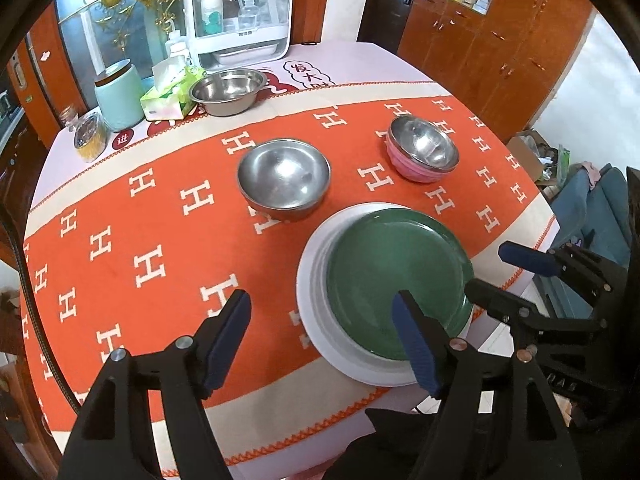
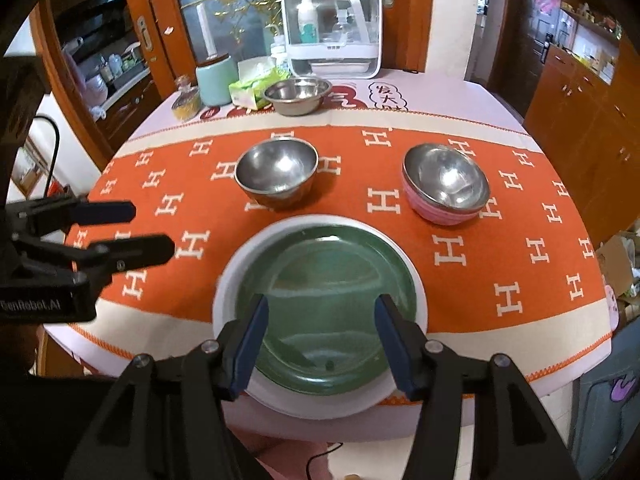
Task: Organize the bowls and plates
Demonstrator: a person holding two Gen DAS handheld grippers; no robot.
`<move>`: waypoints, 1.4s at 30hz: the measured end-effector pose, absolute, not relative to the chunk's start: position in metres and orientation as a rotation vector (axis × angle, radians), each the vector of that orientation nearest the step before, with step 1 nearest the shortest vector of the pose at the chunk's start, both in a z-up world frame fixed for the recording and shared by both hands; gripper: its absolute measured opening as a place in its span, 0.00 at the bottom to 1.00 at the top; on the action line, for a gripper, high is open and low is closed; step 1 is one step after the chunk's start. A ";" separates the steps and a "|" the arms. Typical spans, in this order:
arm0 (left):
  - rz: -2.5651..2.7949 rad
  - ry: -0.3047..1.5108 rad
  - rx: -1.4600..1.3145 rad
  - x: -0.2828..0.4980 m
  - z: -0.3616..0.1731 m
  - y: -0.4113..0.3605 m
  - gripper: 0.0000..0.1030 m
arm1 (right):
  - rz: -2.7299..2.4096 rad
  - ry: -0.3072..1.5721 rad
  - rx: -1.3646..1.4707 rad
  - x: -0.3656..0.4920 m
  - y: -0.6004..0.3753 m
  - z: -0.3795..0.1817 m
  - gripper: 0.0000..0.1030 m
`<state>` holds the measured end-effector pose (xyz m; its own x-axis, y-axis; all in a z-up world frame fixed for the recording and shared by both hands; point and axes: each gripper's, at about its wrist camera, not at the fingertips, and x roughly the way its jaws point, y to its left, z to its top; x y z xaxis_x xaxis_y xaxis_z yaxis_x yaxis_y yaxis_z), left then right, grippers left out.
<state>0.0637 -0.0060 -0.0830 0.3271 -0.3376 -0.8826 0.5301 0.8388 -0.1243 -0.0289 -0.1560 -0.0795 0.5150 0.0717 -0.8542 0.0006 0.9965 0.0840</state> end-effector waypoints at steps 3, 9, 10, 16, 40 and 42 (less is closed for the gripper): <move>-0.579 1.102 0.205 0.068 -0.080 -0.001 0.72 | 0.033 1.028 0.116 -0.022 -0.155 -0.076 0.54; -0.562 1.129 0.193 0.086 -0.074 0.001 0.73 | 0.001 1.040 0.179 -0.003 -0.161 -0.063 0.54; -0.557 1.131 0.192 0.089 -0.073 0.001 0.73 | 0.000 1.039 0.200 0.001 -0.165 -0.060 0.54; -0.497 1.157 0.174 0.114 -0.062 0.001 0.73 | -0.009 1.044 0.275 0.035 -0.186 -0.046 0.54; -0.133 1.209 0.028 0.242 -0.037 -0.017 0.73 | 0.215 0.953 0.187 0.223 -0.228 -0.011 0.62; -0.114 1.202 0.019 0.253 -0.038 -0.017 0.73 | 0.230 0.944 0.185 0.239 -0.229 -0.013 0.62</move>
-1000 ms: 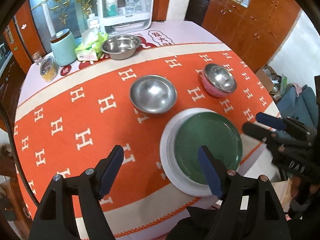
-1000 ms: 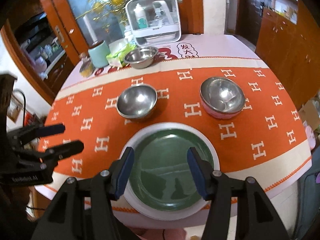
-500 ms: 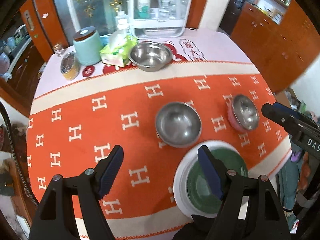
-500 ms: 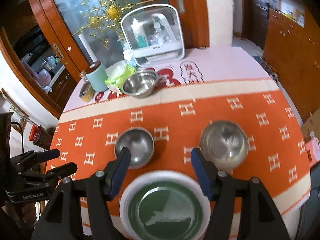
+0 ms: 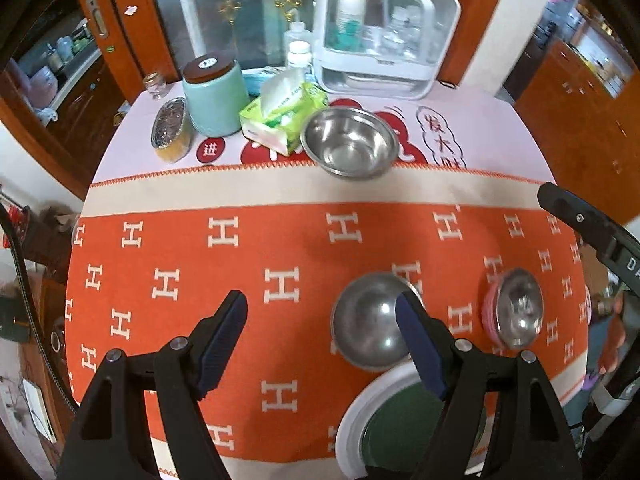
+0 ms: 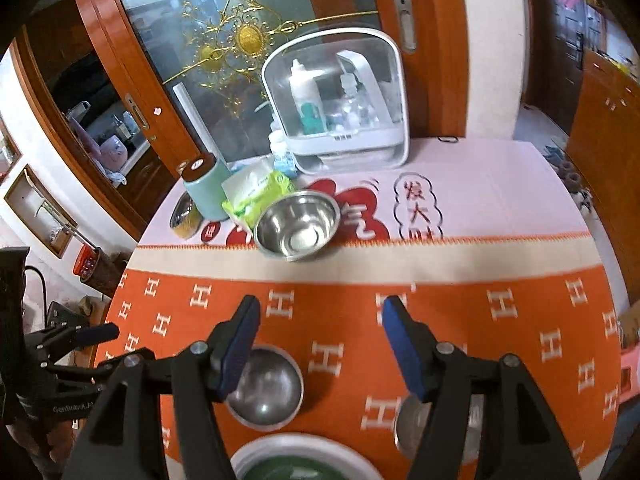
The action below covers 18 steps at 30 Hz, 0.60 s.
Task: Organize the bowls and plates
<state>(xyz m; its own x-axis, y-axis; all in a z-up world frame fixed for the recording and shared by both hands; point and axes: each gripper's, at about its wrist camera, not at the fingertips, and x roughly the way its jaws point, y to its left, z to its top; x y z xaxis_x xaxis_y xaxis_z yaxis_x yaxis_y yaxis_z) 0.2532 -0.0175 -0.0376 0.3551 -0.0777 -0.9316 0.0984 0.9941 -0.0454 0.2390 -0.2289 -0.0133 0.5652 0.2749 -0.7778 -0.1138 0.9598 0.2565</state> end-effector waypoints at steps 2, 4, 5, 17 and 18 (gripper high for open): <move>-0.092 1.198 0.013 0.265 -0.039 -0.018 0.73 | 0.246 0.938 0.184 0.256 -0.229 -0.017 0.62; -0.074 1.192 0.007 0.278 -0.040 -0.018 0.73 | 0.257 0.930 0.189 0.274 -0.228 -0.023 0.62; -0.063 1.187 0.001 0.285 -0.041 -0.018 0.73 | 0.261 0.927 0.191 0.278 -0.227 -0.024 0.62; -0.002 1.190 -0.063 0.357 -0.079 -0.022 0.73 | 0.336 0.897 0.228 0.339 -0.215 -0.082 0.62; 0.001 1.189 -0.067 0.363 -0.085 -0.023 0.73 | 0.338 0.893 0.230 0.340 -0.213 -0.086 0.62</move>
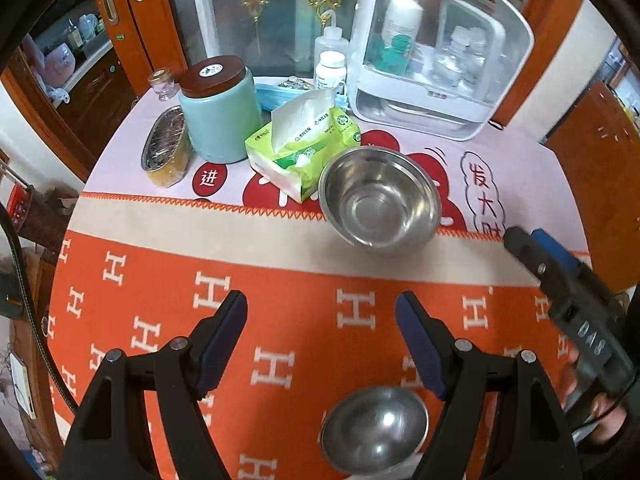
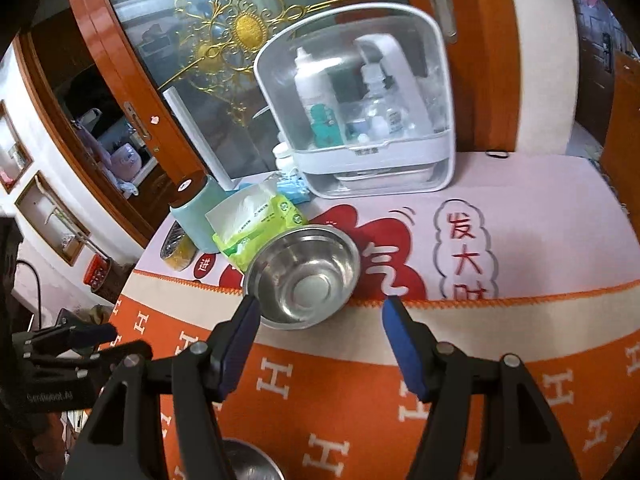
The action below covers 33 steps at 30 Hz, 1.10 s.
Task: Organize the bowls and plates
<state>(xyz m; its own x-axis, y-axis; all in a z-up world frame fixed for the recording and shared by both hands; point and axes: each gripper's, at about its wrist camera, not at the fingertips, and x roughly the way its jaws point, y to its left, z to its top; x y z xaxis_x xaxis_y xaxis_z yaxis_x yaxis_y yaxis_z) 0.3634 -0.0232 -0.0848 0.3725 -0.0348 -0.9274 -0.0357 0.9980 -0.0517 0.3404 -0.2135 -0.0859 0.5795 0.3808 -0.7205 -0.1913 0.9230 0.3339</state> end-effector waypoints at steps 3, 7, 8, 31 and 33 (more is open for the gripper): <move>0.002 1.189 -0.072 0.377 -0.101 -0.026 0.73 | 0.352 0.876 0.244 0.347 -0.209 -0.101 0.62; -0.008 1.194 -0.080 0.393 -0.124 -0.029 0.73 | 0.365 0.868 0.275 0.357 -0.206 -0.120 0.62; -0.010 1.191 -0.082 0.397 -0.131 -0.030 0.73 | 0.365 0.866 0.285 0.359 -0.206 -0.123 0.62; -0.028 1.156 -0.217 0.439 -0.214 -0.035 0.72 | 0.351 0.971 0.368 0.385 -0.195 -0.199 0.39; -0.030 1.149 -0.224 0.440 -0.215 -0.036 0.71 | 0.359 0.969 0.368 0.385 -0.193 -0.199 0.34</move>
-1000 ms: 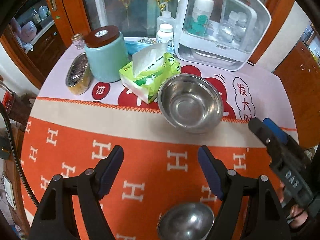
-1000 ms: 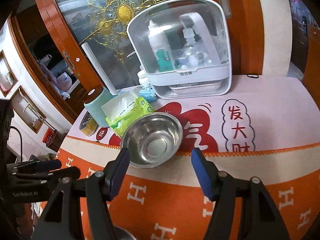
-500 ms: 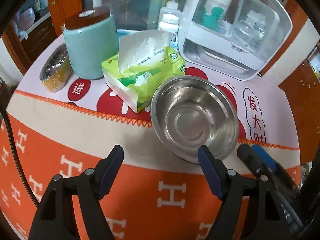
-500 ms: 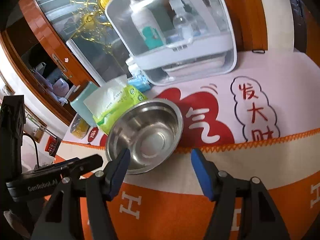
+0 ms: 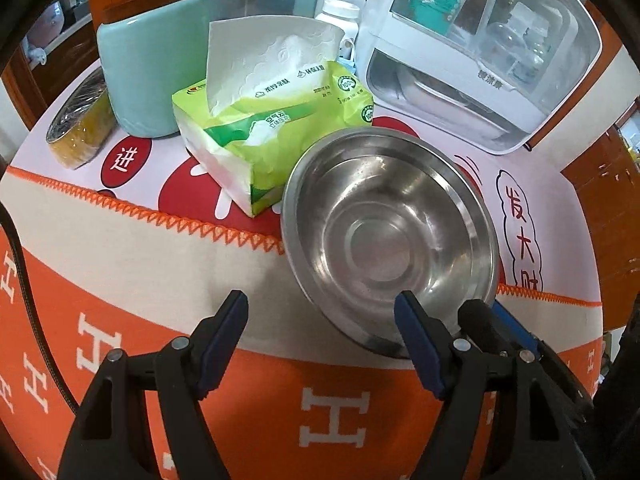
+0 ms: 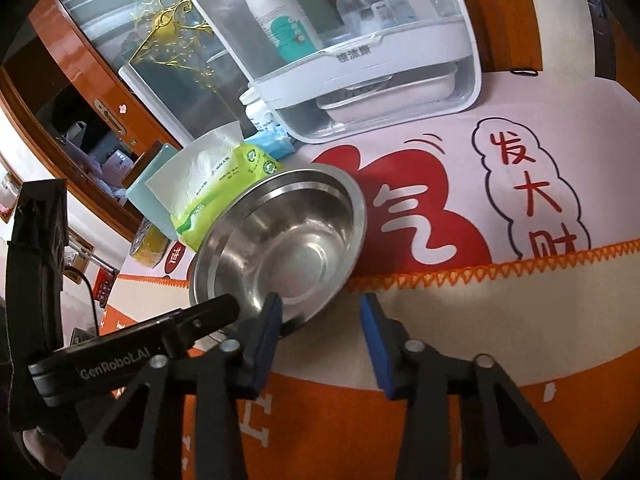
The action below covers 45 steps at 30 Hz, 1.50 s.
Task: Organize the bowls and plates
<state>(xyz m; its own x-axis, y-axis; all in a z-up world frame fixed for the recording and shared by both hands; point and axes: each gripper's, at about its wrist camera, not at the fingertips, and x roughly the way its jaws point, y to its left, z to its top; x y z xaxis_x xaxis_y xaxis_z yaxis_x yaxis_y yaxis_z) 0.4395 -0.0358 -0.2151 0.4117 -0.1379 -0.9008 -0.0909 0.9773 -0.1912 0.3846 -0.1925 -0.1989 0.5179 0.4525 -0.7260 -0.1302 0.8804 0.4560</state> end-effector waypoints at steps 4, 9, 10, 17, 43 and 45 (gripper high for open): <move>-0.027 1.133 -0.208 0.441 -0.216 -0.038 0.56 | 0.370 0.973 0.361 0.385 -0.188 -0.200 0.24; -0.031 1.138 -0.201 0.444 -0.219 -0.036 0.34 | 0.366 0.976 0.368 0.386 -0.189 -0.200 0.22; -0.035 1.140 -0.203 0.445 -0.220 -0.036 0.28 | 0.363 0.979 0.367 0.386 -0.190 -0.200 0.21; -0.058 1.139 -0.193 0.442 -0.219 -0.038 0.23 | 0.336 0.999 0.377 0.385 -0.193 -0.201 0.19; -0.104 1.148 -0.236 0.390 -0.166 -0.027 0.23 | 0.298 1.022 0.413 0.346 -0.199 -0.156 0.18; -0.105 1.134 -0.235 0.382 -0.157 -0.025 0.23 | 0.304 1.011 0.411 0.341 -0.199 -0.149 0.18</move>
